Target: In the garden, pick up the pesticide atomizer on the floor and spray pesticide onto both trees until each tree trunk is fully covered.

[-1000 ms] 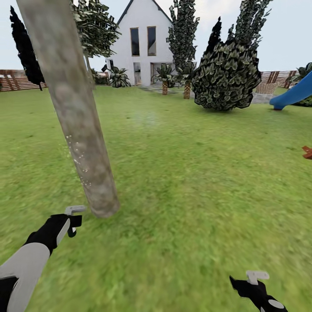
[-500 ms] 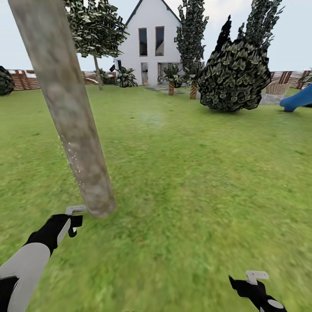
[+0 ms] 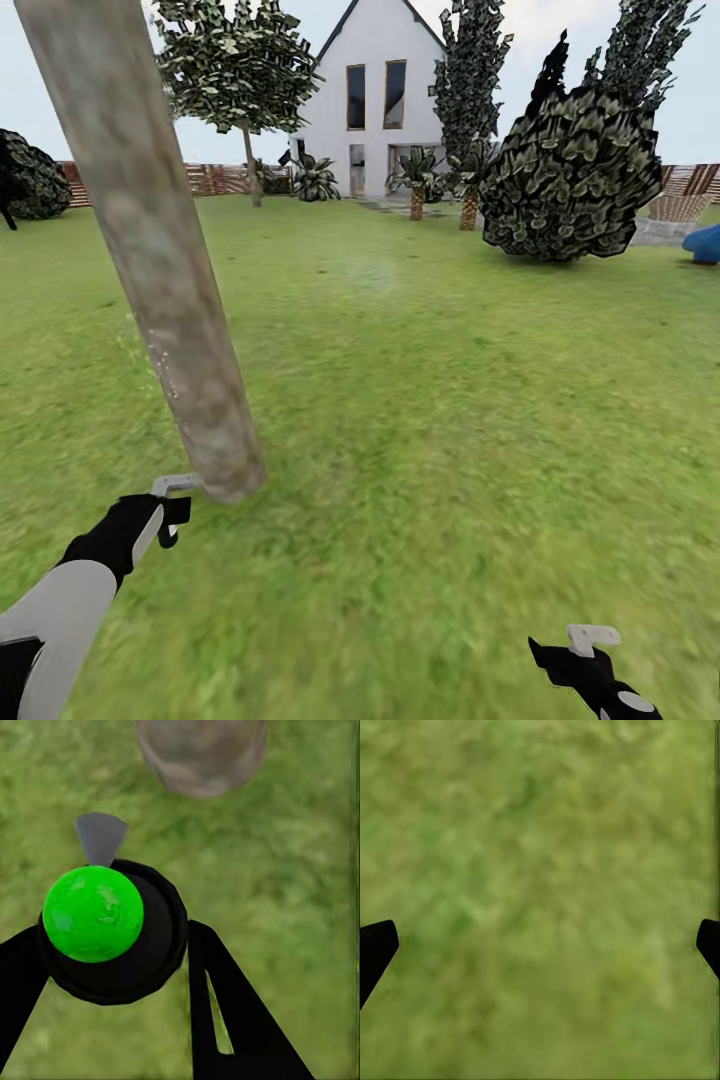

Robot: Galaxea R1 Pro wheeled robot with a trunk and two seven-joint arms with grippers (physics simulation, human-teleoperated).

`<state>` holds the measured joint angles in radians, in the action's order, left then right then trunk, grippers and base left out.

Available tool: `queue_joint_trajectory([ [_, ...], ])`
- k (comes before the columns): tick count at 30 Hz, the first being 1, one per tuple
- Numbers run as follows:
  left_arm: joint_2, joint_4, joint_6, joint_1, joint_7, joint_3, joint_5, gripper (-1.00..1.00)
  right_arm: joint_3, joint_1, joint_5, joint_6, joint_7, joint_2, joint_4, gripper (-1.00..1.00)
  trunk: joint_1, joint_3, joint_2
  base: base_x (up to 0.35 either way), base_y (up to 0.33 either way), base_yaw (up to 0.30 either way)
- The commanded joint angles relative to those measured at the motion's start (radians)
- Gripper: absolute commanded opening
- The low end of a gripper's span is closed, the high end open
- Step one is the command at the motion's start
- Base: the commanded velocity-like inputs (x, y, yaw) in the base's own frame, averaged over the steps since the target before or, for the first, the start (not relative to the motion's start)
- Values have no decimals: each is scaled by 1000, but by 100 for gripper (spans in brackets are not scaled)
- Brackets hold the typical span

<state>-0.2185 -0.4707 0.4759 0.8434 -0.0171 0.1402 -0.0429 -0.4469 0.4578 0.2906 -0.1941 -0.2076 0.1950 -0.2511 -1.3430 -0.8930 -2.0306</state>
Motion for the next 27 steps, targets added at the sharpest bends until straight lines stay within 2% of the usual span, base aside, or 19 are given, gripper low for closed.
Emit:
queue_joint_trajectory([
  [1,1,-2,6,1,0,4,-5,-100,-9,1,8,-4,-6,0,1,100,0,-1,0,180,-241,0],
  [12,1,-2,6,0,0,4,-5,-100,-9,1,8,-4,-6,0,1,100,0,-1,0,173,-237,12],
  [27,2,-3,7,1,0,4,-5,-100,-8,1,9,-4,-6,-2,2,100,0,-1,0,7,-271,267],
])
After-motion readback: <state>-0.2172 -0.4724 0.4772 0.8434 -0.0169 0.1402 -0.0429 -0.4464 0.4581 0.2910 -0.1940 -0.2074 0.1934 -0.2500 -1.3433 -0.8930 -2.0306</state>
